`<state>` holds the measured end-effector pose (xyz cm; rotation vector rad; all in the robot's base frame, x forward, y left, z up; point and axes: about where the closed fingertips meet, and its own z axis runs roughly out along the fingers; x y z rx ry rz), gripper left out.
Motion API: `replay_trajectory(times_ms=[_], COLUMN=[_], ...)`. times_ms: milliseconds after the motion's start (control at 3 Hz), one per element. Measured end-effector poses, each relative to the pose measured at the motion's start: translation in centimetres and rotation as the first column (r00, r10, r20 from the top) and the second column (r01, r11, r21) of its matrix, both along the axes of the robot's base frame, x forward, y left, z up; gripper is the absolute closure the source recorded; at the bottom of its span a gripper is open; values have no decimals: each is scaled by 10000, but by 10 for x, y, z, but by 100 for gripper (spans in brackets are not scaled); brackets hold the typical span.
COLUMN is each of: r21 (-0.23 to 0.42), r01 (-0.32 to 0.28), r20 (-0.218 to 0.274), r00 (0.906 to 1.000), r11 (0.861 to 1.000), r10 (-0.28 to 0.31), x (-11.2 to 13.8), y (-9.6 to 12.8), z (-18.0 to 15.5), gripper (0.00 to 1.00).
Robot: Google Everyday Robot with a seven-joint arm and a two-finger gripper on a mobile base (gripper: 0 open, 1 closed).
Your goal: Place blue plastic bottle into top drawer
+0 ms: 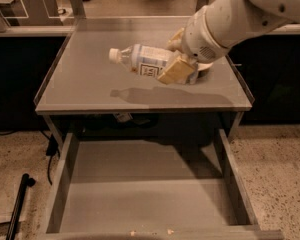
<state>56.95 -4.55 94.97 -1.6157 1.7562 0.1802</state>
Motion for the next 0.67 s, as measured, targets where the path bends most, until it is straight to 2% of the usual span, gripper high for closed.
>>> replay_trajectory(times_ms=[333, 667], r21=[113, 293], r01=[105, 470], r20=[-90, -724], r00=[9999, 9964], r11=[9999, 9985], r10=[-104, -448], x=[-40, -54], y=[-14, -20], z=[-22, -77], gripper=[100, 100])
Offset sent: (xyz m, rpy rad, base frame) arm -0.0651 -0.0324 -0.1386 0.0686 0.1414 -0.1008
